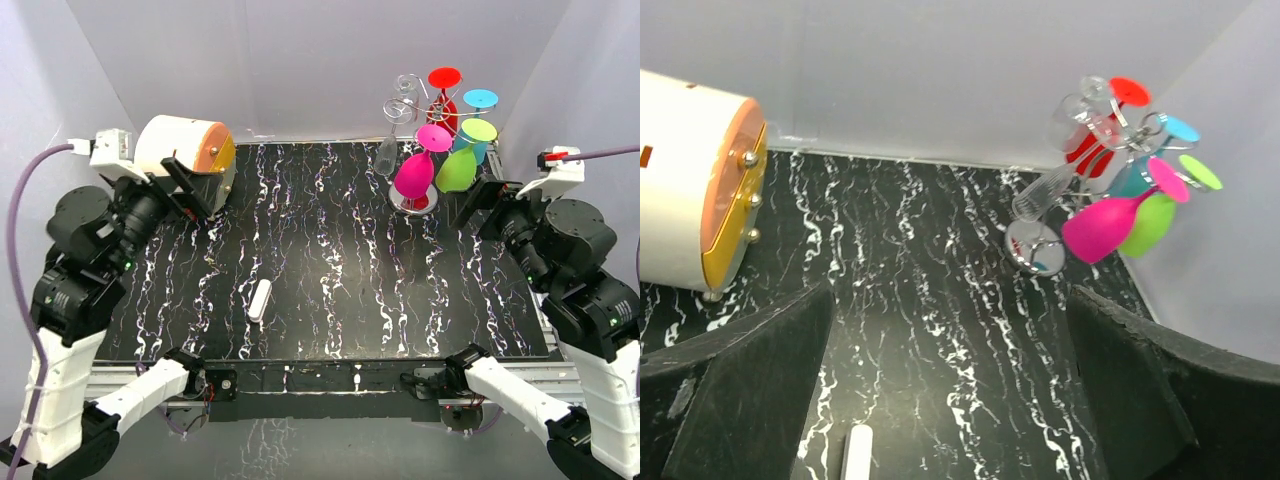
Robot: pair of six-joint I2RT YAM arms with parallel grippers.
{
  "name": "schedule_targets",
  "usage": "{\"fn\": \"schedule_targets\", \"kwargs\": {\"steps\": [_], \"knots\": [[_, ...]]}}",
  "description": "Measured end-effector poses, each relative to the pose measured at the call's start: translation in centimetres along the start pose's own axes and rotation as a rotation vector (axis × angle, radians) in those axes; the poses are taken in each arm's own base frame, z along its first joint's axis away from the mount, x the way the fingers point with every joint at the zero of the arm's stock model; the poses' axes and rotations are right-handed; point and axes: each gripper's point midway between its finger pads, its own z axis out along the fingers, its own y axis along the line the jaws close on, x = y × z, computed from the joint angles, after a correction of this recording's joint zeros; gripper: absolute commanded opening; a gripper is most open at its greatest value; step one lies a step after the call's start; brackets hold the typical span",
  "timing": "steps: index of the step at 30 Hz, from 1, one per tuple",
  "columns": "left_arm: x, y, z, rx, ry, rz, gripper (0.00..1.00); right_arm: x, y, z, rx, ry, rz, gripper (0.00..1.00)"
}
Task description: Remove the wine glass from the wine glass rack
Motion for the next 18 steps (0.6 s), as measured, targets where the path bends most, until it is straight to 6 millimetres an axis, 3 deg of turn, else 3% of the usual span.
{"fn": "schedule_targets", "kwargs": {"steps": [10,18], "knots": [[4.9,3.4,5.8,-0.059,0.118,0.052,0.99,0.6,-0.6,2.8,0.096,0.018,-0.004,0.98],[6.6,3.8,8.8,-0.014,0.157,0.084,0.99,1.0,0.2,4.2,0.071,0.017,-0.026,0.98]]}}
